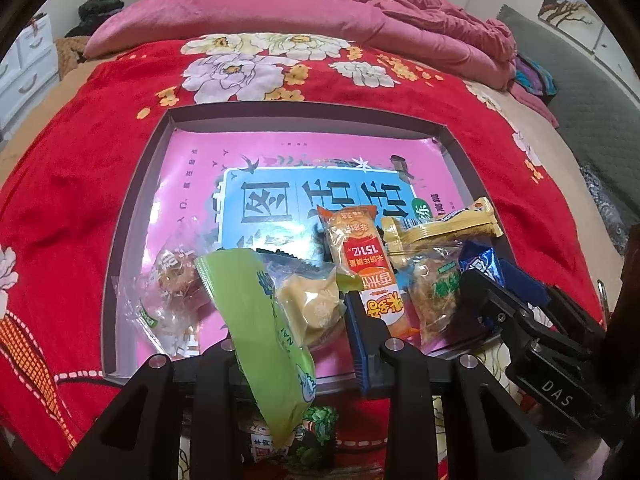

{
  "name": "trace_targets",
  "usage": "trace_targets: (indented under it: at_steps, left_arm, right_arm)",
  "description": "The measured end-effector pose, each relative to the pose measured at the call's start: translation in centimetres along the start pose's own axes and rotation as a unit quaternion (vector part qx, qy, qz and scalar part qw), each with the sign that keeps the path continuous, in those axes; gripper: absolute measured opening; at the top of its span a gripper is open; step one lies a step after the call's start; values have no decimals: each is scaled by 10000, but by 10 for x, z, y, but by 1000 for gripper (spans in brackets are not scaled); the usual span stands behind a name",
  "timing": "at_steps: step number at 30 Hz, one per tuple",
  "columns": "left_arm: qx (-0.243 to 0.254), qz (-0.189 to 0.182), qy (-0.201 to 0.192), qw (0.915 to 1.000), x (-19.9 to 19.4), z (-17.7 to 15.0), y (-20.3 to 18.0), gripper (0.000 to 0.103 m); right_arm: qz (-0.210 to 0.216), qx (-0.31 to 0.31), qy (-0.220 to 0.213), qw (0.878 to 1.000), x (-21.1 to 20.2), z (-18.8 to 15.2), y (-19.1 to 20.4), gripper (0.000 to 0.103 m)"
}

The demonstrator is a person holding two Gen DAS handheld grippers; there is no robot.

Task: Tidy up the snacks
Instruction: 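Lower and release the blue pack in the tray with the right tool while the left releases the green bar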

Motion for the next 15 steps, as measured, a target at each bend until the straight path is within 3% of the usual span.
trace_targets:
  at_steps: [15]
  left_arm:
    - [33, 76, 54, 10000, 1, -1, -1, 43]
  right_arm:
    - [-95, -116, -59, 9999, -2, 0, 5, 66]
Point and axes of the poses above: each gripper's, at about its wrist camera, not at the fingertips, and x roughly the way its jaws point, y to its left, z to its top, the point moved 2 cm from there along x, roughly the way its jaws point, and after that the axes turned 10 degrees about x, right-handed, at the moved point
